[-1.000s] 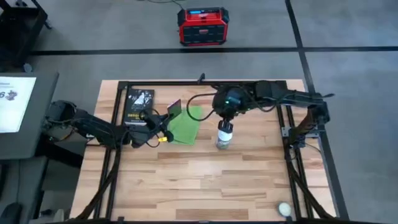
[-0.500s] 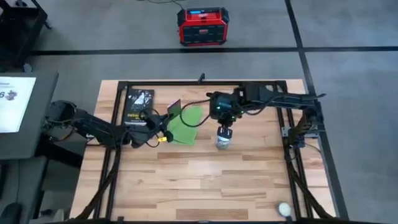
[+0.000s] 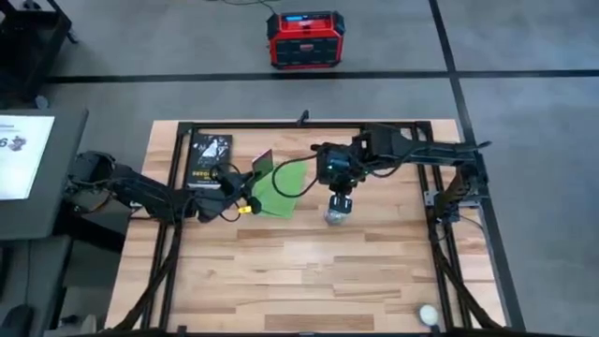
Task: Apply microfiber cloth
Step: Spray the pink cellphone using the spray bottle
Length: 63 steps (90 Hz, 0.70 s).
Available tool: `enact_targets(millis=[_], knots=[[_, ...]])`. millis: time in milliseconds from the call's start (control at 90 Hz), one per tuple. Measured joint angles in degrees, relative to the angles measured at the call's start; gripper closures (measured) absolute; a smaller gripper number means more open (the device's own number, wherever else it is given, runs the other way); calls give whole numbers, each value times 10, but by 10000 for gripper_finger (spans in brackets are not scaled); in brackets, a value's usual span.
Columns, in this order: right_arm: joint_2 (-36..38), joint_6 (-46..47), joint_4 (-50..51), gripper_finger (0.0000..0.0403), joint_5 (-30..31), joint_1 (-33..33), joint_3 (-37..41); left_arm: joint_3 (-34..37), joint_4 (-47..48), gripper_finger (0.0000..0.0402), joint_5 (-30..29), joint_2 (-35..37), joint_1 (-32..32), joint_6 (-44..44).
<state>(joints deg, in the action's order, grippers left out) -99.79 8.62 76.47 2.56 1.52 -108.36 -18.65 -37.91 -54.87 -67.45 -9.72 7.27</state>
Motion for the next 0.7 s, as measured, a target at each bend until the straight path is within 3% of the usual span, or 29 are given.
enact_targets(millis=[311,700], knots=[[-7,36,2,403,35,6,8,0,0,395,0,0,0,1],[-8,16,-25,403,0,14,30,0,14,395,0,0,-3,5]])
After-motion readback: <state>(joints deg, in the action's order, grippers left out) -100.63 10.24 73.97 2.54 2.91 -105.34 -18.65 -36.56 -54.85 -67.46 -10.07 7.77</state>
